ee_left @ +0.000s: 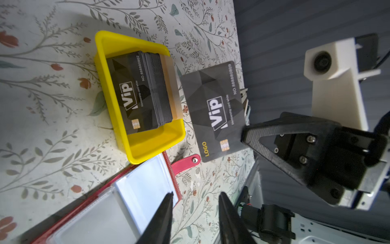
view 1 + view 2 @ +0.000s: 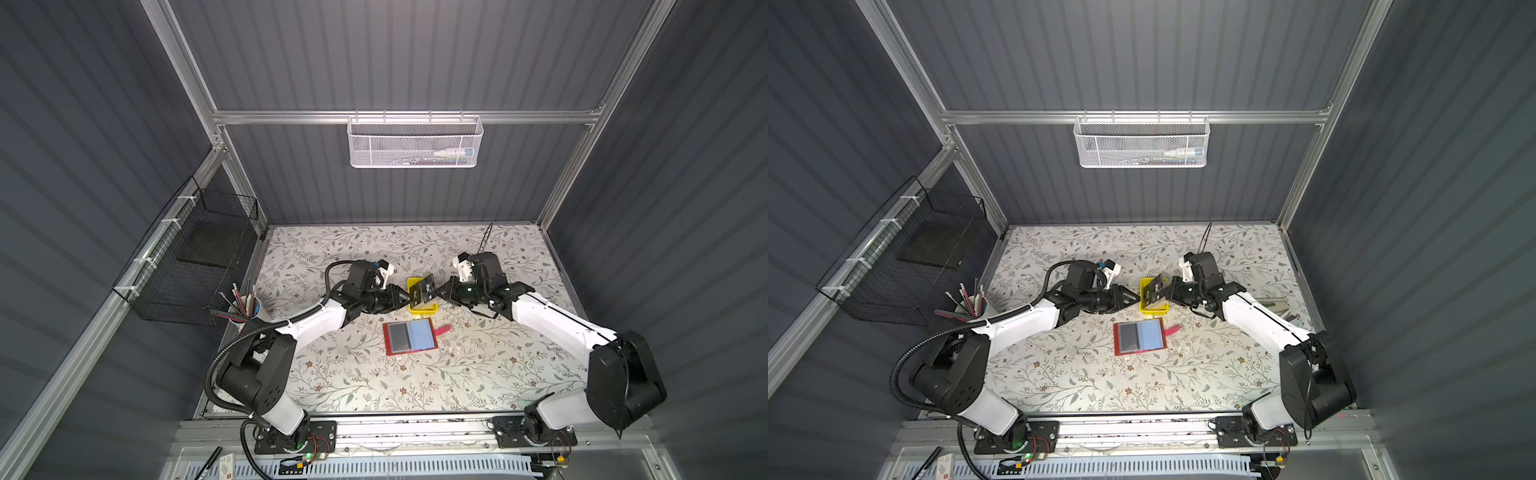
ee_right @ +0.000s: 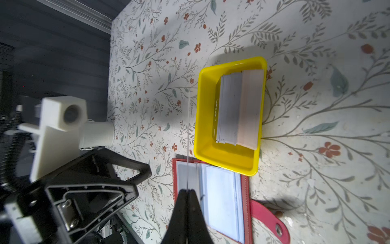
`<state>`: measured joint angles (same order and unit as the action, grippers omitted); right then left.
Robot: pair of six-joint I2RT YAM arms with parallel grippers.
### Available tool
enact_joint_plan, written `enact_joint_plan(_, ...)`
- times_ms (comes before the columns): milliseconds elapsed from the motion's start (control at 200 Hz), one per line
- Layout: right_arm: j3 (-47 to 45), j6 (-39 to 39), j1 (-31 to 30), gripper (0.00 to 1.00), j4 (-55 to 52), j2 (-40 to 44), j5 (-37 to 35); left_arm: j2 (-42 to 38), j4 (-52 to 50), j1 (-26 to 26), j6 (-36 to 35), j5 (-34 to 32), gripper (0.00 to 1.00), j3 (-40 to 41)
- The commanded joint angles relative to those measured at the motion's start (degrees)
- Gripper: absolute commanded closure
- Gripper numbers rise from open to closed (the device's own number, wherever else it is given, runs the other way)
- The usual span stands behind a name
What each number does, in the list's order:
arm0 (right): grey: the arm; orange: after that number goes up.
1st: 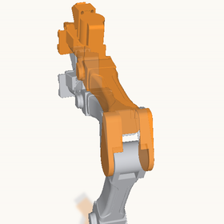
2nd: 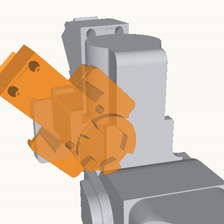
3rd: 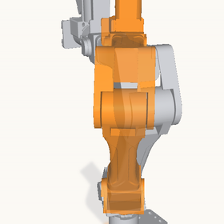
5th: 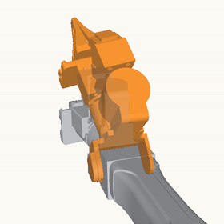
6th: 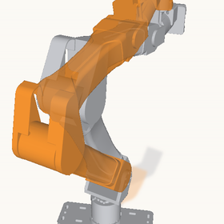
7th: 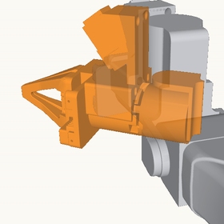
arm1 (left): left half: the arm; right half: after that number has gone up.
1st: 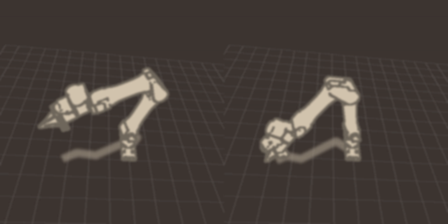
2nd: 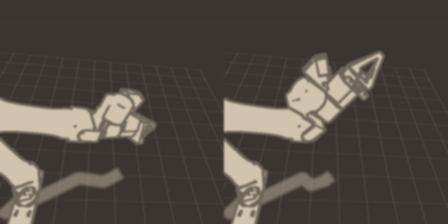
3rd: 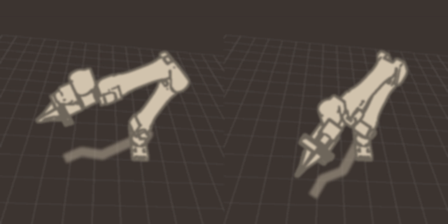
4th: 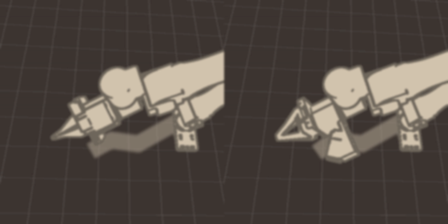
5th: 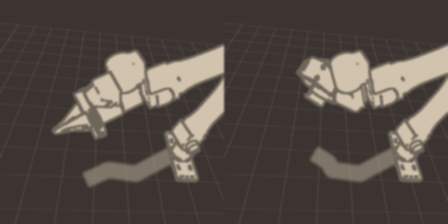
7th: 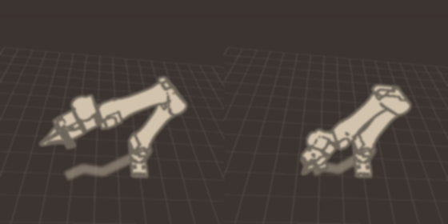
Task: Insert credit cards into a card holder
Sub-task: Pick up the credit card from the storage box.
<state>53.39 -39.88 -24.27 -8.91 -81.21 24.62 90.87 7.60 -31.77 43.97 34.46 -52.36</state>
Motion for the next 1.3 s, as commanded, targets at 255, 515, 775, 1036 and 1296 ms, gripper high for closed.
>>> enact_joint_plan(255, -6.6, -7.0, 4.1, 1.00, 11.8, 10.0, 13.9, -2.4, 19.3, 1.1, 12.5, 11.9, 0.59, 3.2)
enact_joint_plan(515, -9.2, -10.3, 4.3, 1.00, 17.9, 11.8, 18.5, -0.6, 25.2, 1.1, 17.1, 12.7, 0.63, 3.0)
enact_joint_plan(775, -11.1, -11.9, 4.2, 1.00, 21.6, 12.4, 20.3, 1.4, 32.6, 1.2, 22.6, 12.9, 0.67, 4.0)
enact_joint_plan(1036, -11.9, -12.3, 4.2, 0.99, 22.2, 11.6, 20.8, 2.1, 36.4, 1.2, 25.0, 13.1, 0.78, 3.9)
enact_joint_plan(1296, -11.8, -12.8, 4.1, 0.93, 22.8, 10.5, 20.9, 2.2, 35.9, 1.3, 23.3, 13.8, 0.90, 4.5)
